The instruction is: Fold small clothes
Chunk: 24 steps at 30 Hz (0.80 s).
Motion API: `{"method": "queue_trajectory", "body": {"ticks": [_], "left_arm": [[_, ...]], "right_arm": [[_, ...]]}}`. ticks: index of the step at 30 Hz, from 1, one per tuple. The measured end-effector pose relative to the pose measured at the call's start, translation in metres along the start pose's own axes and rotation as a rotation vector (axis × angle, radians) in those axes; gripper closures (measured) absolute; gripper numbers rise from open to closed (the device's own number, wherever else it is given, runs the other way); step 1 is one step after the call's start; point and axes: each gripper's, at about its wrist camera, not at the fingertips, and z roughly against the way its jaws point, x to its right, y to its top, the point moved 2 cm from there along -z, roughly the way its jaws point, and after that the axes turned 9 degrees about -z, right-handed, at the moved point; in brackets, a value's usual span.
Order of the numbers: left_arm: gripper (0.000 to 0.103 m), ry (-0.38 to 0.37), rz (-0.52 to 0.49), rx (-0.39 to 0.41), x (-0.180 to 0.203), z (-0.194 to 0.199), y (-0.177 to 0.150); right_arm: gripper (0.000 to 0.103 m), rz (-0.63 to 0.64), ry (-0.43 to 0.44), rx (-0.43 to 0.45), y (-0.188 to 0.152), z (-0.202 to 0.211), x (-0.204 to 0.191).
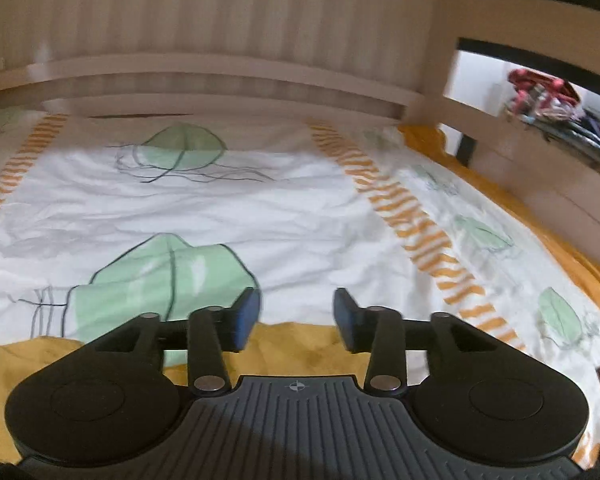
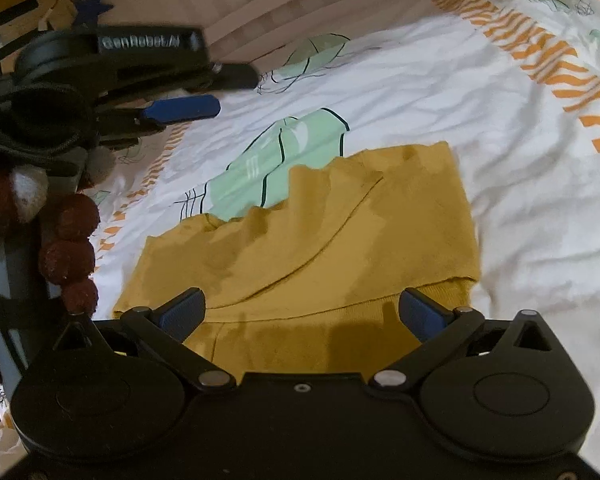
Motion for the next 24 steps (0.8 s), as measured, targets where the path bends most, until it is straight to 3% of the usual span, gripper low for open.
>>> {"method": "queue_trajectory", "body": {"ticks": [5, 9, 17, 24], "left_arm": [[0.042, -0.006, -0.074, 0.078, 0.005, 0.025, 0.003], [0.042, 0.062, -0.061, 0.08, -0.016, 0.045, -0.01], [0.042, 0.282, 0.075, -0.097, -0.101, 0.063, -0.086], [0.042, 0.378, 0.167, -0.194, -0.144, 0.083, -0.137]], "right_arm": [[0.0, 0.009, -0.002, 0.001, -0.003, 0.002, 0.0], [0.0, 0.007, -0.003, 0.002, -0.004, 0.001, 0.0], [0.0, 0.018, -0.011, -0.004, -0.008, -0.001, -0.002], [0.0, 0.036, -0.021, -0.018, -0.013, -0.01, -0.004]]}}
